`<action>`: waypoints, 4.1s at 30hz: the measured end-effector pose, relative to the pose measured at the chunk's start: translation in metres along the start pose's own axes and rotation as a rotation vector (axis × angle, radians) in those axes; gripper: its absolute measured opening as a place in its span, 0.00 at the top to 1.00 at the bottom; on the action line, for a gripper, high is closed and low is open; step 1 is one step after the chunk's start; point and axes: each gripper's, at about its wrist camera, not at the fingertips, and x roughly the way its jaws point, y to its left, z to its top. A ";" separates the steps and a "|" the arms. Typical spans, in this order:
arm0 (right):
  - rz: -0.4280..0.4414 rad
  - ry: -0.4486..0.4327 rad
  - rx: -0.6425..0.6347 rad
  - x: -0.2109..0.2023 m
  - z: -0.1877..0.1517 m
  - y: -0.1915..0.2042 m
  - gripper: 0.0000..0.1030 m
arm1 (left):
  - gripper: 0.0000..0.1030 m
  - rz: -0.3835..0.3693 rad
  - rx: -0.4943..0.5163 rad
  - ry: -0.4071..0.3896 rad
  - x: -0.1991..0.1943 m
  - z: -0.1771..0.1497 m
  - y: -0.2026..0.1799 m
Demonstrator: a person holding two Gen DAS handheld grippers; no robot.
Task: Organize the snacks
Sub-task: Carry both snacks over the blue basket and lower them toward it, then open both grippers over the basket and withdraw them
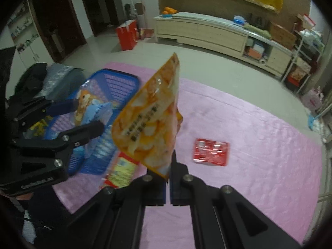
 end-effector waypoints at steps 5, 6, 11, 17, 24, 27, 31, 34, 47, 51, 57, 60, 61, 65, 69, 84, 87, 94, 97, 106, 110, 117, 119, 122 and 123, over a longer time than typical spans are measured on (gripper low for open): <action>0.019 0.019 -0.055 0.008 0.009 0.043 0.96 | 0.47 0.026 -0.036 -0.013 -0.019 -0.015 0.033; 0.025 0.023 -0.068 0.010 0.011 0.050 0.96 | 0.47 0.029 -0.041 -0.017 -0.022 -0.018 0.040; 0.058 0.052 -0.106 0.024 0.018 0.089 0.96 | 0.47 0.052 -0.083 -0.030 -0.040 -0.032 0.081; 0.064 0.148 -0.120 0.058 0.018 0.126 0.96 | 0.47 0.072 -0.128 -0.027 -0.045 -0.050 0.114; 0.057 0.239 -0.069 0.087 0.011 0.133 0.96 | 0.47 0.063 -0.169 0.005 -0.038 -0.068 0.131; 0.060 0.262 -0.056 0.090 0.010 0.135 0.96 | 0.47 0.046 -0.173 0.014 -0.036 -0.073 0.134; 0.054 0.289 -0.062 0.091 0.008 0.137 0.96 | 0.47 0.039 -0.183 0.019 -0.034 -0.075 0.135; 0.048 0.310 -0.063 0.091 0.008 0.138 0.95 | 0.47 0.035 -0.184 0.016 -0.036 -0.075 0.134; 0.077 0.229 -0.062 0.062 0.009 0.145 0.14 | 0.47 0.051 -0.167 0.016 -0.043 -0.076 0.134; 0.045 0.215 -0.049 0.057 0.011 0.136 0.14 | 0.47 0.049 -0.159 0.013 -0.043 -0.075 0.135; -0.006 0.174 0.004 0.054 0.011 0.113 0.14 | 0.47 0.037 -0.143 0.020 -0.035 -0.072 0.129; -0.048 0.126 0.026 0.054 0.012 0.103 0.13 | 0.47 0.027 -0.135 0.032 -0.027 -0.071 0.127; -0.053 0.118 0.032 0.054 0.012 0.101 0.13 | 0.47 0.024 -0.134 0.036 -0.024 -0.071 0.126; -0.071 0.103 0.075 0.061 0.011 0.087 0.11 | 0.47 0.001 -0.122 0.065 -0.009 -0.067 0.120; -0.091 0.096 0.111 0.068 0.009 0.074 0.11 | 0.47 -0.017 -0.123 0.083 0.005 -0.066 0.117; -0.112 0.106 0.146 0.077 0.004 0.053 0.11 | 0.36 -0.008 -0.079 0.116 0.037 -0.056 0.110; -0.118 0.091 0.148 0.072 0.003 0.051 0.11 | 0.20 -0.002 -0.068 0.079 0.032 -0.056 0.109; -0.105 0.051 0.168 0.051 -0.001 0.046 0.11 | 0.20 -0.022 -0.115 0.074 0.019 -0.057 0.113; -0.102 0.037 0.171 0.040 -0.005 0.044 0.11 | 0.20 -0.028 -0.109 0.069 0.010 -0.057 0.107; -0.095 0.007 0.189 0.009 -0.023 0.030 0.11 | 0.20 -0.041 -0.067 0.047 -0.011 -0.058 0.072; -0.101 -0.006 0.203 -0.002 -0.035 0.018 0.11 | 0.20 -0.058 -0.056 0.046 -0.016 -0.062 0.053; -0.111 -0.010 0.257 -0.013 -0.055 -0.018 0.11 | 0.20 -0.080 -0.028 0.050 -0.019 -0.064 0.019; -0.111 -0.006 0.268 -0.013 -0.059 -0.029 0.11 | 0.20 -0.085 -0.022 0.049 -0.018 -0.062 0.009; -0.111 -0.006 0.283 -0.015 -0.065 -0.045 0.11 | 0.20 -0.094 -0.015 0.049 -0.012 -0.054 -0.009; -0.111 -0.004 0.287 -0.015 -0.067 -0.052 0.11 | 0.20 -0.097 -0.012 0.051 -0.010 -0.052 -0.015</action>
